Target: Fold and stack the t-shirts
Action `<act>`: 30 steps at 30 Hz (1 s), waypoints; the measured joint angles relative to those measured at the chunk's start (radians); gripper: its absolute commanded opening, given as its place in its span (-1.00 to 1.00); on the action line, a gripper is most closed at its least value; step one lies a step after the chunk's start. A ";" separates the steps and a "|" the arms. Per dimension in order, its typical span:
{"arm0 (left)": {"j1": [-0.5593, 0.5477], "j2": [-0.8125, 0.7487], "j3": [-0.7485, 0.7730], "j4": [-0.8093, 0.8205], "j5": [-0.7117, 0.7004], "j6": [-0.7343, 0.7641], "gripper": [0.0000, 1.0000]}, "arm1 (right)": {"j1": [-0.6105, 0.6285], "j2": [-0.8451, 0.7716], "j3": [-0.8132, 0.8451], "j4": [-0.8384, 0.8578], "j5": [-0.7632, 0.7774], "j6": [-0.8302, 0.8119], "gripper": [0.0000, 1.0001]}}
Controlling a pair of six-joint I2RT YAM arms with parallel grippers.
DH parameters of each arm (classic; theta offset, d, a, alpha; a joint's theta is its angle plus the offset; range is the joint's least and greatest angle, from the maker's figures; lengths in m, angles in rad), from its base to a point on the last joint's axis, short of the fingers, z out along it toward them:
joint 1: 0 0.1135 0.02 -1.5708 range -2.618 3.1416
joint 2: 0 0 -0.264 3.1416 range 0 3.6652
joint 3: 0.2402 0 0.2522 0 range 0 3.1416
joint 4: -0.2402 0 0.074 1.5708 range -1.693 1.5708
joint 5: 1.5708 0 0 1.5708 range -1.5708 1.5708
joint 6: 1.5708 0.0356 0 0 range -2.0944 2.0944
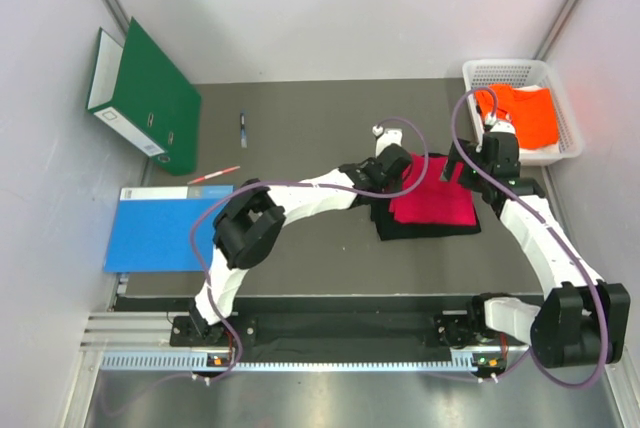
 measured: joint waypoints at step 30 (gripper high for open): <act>0.014 -0.232 -0.192 -0.117 -0.043 -0.028 0.95 | -0.001 0.211 -0.013 -0.001 0.050 0.005 0.87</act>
